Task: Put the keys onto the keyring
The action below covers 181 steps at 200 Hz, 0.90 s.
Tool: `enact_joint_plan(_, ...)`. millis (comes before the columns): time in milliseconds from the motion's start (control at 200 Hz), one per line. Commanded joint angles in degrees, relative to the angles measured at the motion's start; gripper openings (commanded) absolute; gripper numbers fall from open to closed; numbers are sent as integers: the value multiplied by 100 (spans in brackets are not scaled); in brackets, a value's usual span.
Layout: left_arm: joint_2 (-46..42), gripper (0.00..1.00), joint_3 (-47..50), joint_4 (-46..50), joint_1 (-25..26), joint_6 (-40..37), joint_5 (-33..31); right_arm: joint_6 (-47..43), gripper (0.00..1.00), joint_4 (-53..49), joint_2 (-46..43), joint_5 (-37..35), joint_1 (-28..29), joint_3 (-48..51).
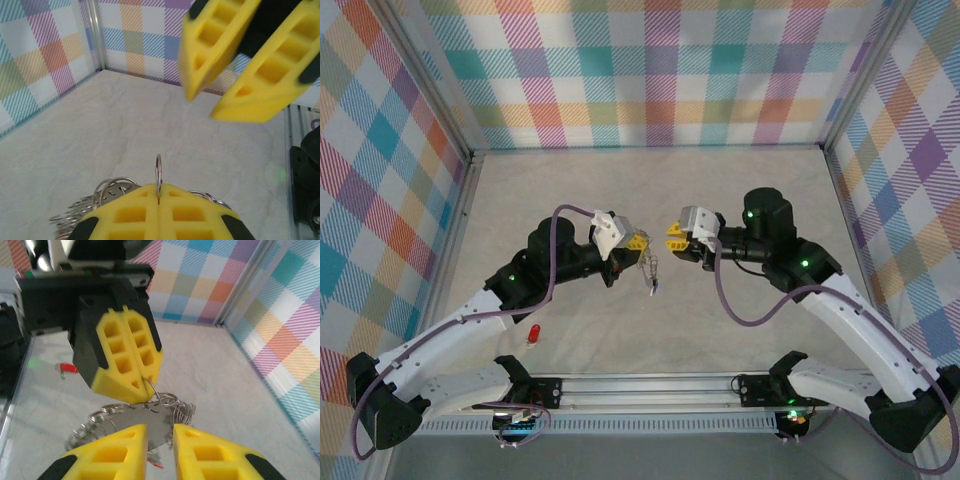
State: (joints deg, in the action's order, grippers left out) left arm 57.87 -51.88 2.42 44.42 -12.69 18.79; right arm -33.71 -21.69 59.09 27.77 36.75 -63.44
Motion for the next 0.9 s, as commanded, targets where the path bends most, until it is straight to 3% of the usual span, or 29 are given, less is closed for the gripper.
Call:
enact_joint_plan(0,-166,0,6,-436,-45,78,331,-458,24,-266,112,250,-19,-253)
enact_joint_plan(230,-105,0,61,-627,-43,115,515,-796,30,-481,331,675,-19,-350)
enact_joint_plan(610,-51,0,184,-1086,-46,118,982,-786,31,-349,339,1159,-19,-213)
enact_joint_plan(900,-20,0,177,-1094,-43,-130,1296,-737,23,-176,287,955,-19,-89)
